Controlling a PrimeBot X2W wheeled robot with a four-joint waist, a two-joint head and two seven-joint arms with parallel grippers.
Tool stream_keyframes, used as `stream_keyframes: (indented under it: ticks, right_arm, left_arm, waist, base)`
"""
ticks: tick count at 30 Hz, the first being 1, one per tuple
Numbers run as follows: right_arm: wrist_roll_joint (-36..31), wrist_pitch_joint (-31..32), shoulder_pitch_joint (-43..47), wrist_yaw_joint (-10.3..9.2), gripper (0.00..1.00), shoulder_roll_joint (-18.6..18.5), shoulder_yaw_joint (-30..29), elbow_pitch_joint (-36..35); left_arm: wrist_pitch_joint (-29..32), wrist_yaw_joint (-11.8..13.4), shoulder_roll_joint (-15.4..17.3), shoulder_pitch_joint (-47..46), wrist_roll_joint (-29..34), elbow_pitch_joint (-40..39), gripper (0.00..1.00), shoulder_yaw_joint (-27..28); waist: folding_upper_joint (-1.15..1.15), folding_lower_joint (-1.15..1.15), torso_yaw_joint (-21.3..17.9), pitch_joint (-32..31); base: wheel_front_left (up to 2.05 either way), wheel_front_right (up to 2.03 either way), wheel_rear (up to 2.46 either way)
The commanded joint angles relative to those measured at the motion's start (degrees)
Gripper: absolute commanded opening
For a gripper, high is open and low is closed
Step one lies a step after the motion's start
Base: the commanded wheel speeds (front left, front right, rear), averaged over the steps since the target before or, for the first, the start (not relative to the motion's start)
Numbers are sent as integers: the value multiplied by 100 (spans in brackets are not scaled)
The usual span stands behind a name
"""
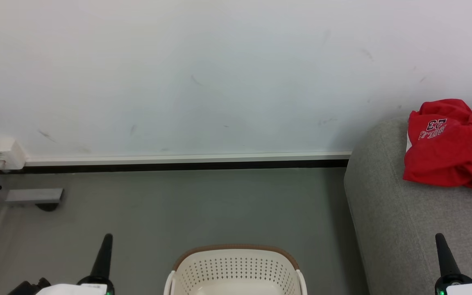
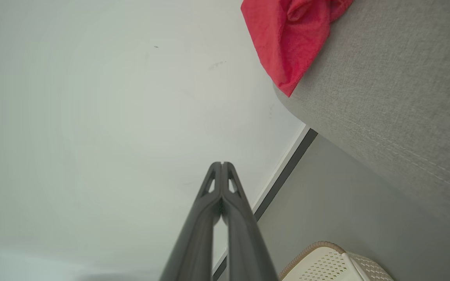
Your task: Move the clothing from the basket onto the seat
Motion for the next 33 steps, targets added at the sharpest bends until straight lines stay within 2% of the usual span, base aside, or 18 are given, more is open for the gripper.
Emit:
stream_keyframes:
  ticks: [1,33]
  right_arm:
    - [112,25,-93,-9,0,-63,-22,-50]
    - [1462,399,-270,-13,0,-68,-134,-129]
  left_arm:
    - [32,-33,39,-78,-143,-60,0,24]
    - [411,-41,45,-202,-1549,-200,0,159]
  waist:
    - [0,0,-1,1]
    - [0,0,-60,56]
  base:
    - [0,0,0]
    - [0,0,0]
